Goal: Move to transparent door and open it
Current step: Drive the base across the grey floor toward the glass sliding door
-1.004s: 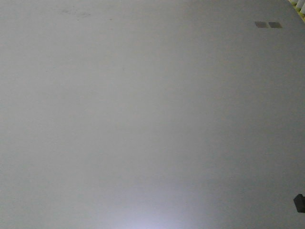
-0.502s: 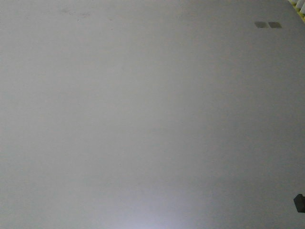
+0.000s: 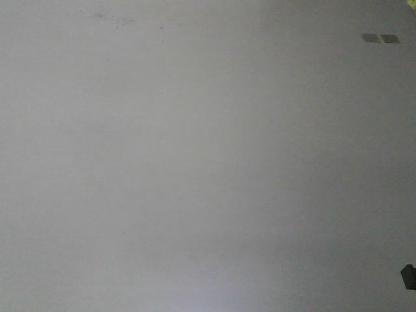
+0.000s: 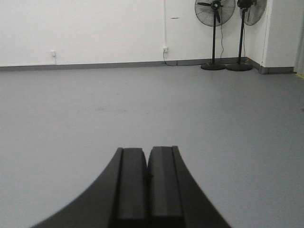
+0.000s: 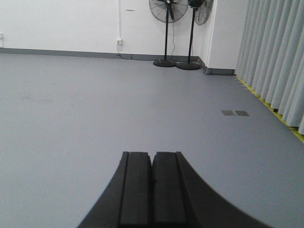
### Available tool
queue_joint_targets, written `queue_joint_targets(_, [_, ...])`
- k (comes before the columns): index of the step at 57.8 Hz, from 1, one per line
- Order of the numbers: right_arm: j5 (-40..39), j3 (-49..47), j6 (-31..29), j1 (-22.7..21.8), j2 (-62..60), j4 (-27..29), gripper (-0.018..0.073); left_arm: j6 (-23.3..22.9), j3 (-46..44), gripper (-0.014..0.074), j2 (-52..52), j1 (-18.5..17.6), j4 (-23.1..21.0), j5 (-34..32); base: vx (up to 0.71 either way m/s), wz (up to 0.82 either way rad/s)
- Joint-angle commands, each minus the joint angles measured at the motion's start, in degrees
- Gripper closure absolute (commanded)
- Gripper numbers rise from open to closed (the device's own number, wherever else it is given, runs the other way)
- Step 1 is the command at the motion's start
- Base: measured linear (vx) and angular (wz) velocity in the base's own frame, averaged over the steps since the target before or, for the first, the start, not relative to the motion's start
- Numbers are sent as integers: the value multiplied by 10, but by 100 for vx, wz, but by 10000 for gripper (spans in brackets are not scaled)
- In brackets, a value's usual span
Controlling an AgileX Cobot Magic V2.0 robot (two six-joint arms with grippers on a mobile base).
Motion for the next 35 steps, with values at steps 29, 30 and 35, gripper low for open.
queue_joint_targets(29, [-48,3,0,0,-9,-5,568,0,9,602,-8,-3,-5,-47,24,13])
queue_joint_targets(30, [-48,3,0,0,-9,-5,568,0,9,602,-8,-3,-5,-47,34,8])
queue_joint_targets(35, [-48,3,0,0,-9,-5,568,0,9,602,-8,-3,-5,-47,40,10])
